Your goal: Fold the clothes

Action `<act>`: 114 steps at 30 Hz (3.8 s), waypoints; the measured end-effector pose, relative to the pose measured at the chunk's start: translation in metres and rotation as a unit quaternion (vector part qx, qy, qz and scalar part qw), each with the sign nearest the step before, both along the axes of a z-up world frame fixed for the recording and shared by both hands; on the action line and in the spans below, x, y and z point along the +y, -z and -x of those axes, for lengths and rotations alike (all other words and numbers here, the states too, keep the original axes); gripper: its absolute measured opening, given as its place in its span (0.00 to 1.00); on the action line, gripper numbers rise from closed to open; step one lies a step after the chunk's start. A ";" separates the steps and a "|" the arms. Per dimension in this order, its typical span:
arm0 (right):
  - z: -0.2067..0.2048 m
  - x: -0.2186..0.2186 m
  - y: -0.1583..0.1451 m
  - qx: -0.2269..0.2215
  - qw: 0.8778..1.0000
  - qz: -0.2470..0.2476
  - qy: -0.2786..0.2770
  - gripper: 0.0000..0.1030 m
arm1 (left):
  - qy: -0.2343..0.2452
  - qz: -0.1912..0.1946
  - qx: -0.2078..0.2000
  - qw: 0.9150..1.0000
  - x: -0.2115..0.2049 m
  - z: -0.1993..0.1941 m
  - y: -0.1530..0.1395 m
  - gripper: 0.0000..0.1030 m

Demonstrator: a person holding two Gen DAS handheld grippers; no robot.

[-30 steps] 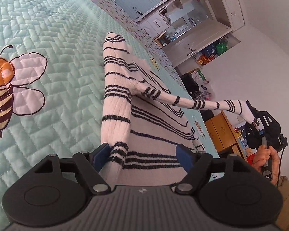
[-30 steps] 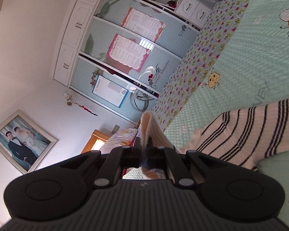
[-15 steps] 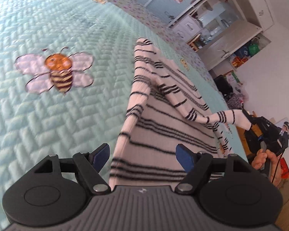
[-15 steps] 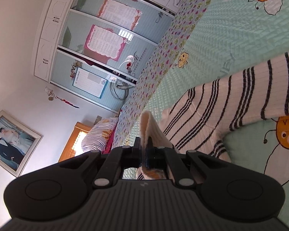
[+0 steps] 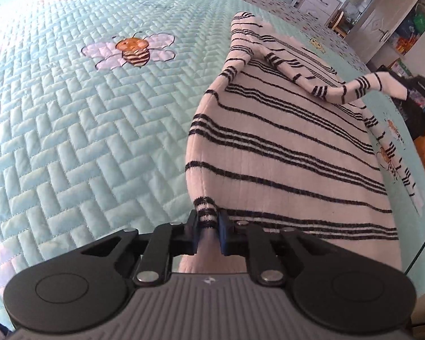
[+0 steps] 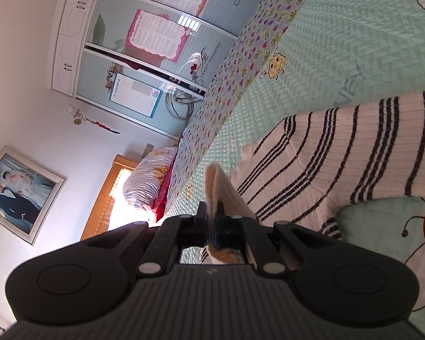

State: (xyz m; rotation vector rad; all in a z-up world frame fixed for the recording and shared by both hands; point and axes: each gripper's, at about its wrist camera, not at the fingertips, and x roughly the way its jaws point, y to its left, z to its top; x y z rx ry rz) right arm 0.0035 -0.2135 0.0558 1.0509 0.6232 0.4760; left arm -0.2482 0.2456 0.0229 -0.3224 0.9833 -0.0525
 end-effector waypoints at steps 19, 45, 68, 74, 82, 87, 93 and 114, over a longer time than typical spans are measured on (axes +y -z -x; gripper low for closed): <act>0.014 -0.065 0.066 0.026 0.999 0.017 0.035 0.04 | 0.103 -0.093 -0.037 0.990 -0.120 0.025 -0.030 0.31; 0.029 -0.040 0.077 0.043 0.999 -0.027 -0.004 0.07 | 0.041 -0.490 -0.024 0.870 -0.133 0.036 0.006 0.63; 0.010 -0.064 0.035 0.029 0.996 0.032 0.072 0.05 | 0.292 -0.257 -0.029 0.921 -0.176 0.044 -0.020 0.09; 0.008 -0.067 0.039 0.026 0.995 0.054 0.085 0.05 | 0.283 -0.235 -0.013 0.930 -0.165 0.034 -0.018 0.29; -0.001 -0.056 0.021 -0.017 0.992 0.106 0.070 0.05 | 0.180 0.100 -0.006 0.979 -0.090 0.018 -0.052 0.51; -0.009 -0.038 -0.001 -0.052 0.991 0.113 0.044 0.03 | 0.110 0.138 -0.032 0.984 -0.066 0.002 -0.057 0.54; -0.004 -0.048 -0.065 -0.149 0.981 0.097 0.076 0.03 | 0.098 0.142 -0.046 0.984 -0.069 -0.020 -0.051 0.54; -0.011 -0.005 0.053 0.056 0.998 -0.004 0.012 0.59 | 0.006 0.243 -0.099 0.965 -0.026 -0.080 -0.029 0.55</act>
